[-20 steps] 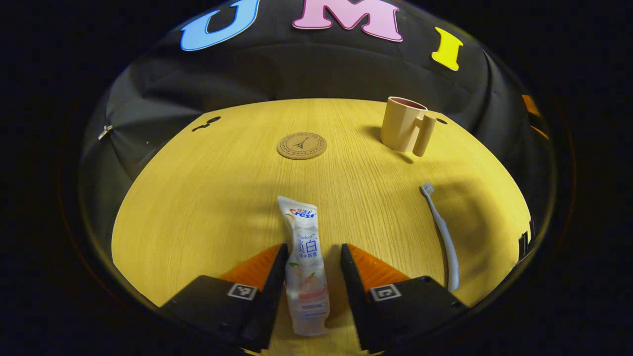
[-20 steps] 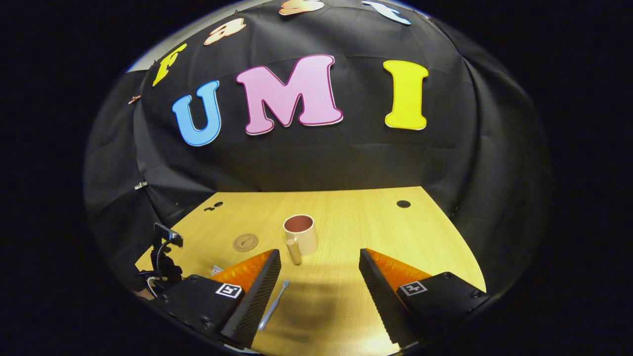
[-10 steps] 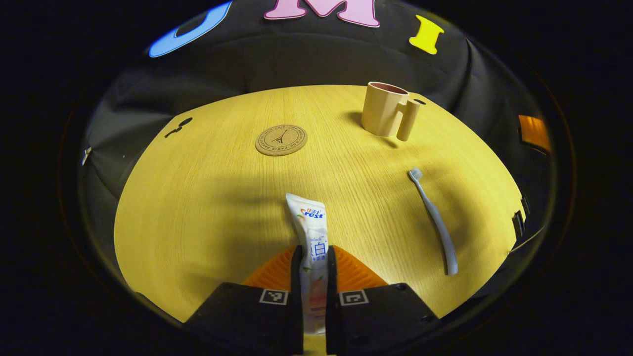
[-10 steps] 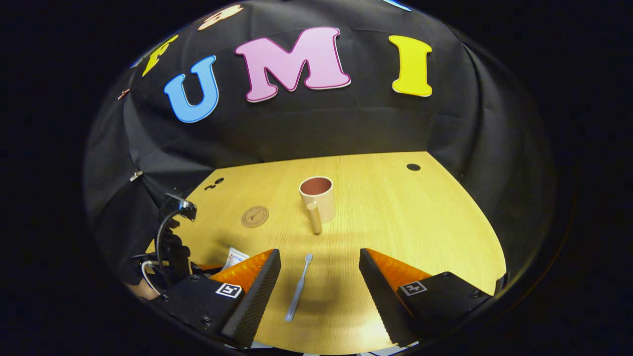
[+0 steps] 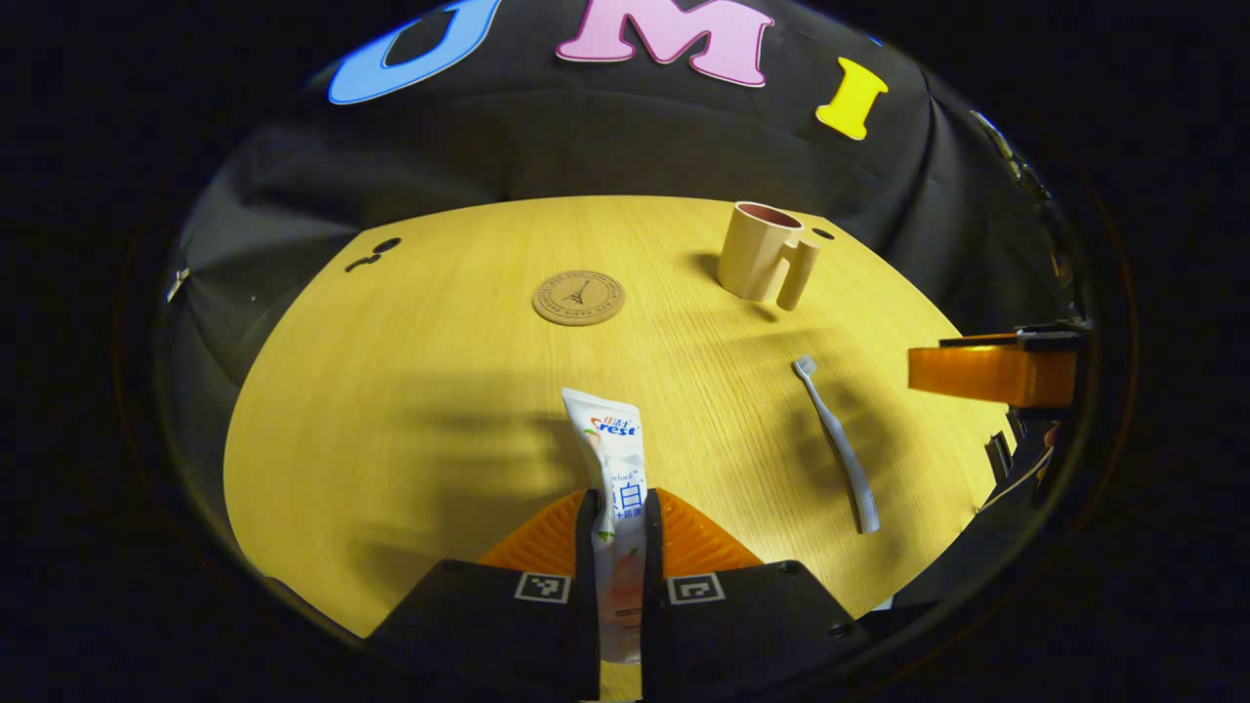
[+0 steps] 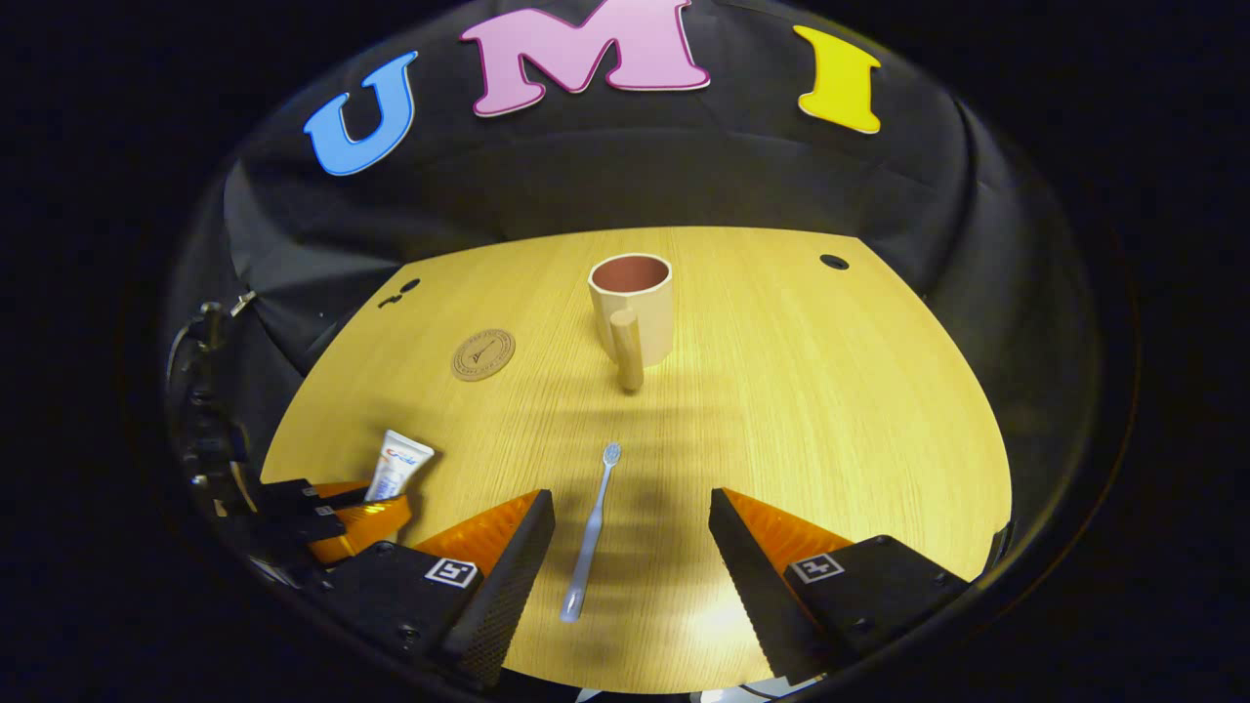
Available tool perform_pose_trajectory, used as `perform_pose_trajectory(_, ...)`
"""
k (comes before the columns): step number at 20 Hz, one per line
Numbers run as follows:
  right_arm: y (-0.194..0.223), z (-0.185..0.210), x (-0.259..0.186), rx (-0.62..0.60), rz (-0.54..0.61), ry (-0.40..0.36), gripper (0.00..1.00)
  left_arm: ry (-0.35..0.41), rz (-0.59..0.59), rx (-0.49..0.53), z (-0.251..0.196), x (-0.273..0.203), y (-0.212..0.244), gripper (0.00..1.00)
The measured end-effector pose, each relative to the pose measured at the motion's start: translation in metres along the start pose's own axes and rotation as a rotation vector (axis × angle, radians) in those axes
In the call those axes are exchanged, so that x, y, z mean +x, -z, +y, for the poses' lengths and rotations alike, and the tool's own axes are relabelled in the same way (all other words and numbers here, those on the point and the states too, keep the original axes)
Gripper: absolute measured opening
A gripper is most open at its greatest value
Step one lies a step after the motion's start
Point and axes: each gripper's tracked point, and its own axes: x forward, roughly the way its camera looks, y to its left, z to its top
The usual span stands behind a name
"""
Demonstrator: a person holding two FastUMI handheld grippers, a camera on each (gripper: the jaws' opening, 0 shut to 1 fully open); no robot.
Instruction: Put the toothbrush and toothpaste on the desktop into the cup, then pick up the cup and place it on the coaster on the desktop.
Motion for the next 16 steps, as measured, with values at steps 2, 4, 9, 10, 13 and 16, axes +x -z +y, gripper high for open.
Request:
perform_pose_trajectory(2,0.006,0.005,0.015,-0.011,0.044,0.0,0.99,-0.01,-0.018,-0.033,0.008,-0.017,-0.001,0.22)
perform_pose_trajectory(4,0.015,0.011,0.026,-0.004,0.086,-0.009,0.99,-0.015,-0.03,-0.071,0.013,-0.03,0.0,0.22)
perform_pose_trajectory(9,0.045,0.018,0.055,-0.017,0.208,-0.008,0.99,-0.036,-0.036,-0.066,0.023,-0.049,0.004,0.22)
perform_pose_trajectory(10,0.049,0.019,0.059,-0.02,0.223,-0.004,0.99,-0.04,-0.034,-0.055,0.023,-0.052,0.006,0.22)
perform_pose_trajectory(13,0.052,0.022,0.066,-0.022,0.233,0.008,0.98,-0.022,-0.042,-0.047,0.017,-0.058,0.005,0.22)
perform_pose_trajectory(16,0.051,0.022,0.072,-0.038,0.243,0.04,0.94,0.004,-0.052,-0.041,0.011,-0.062,0.002,0.22)
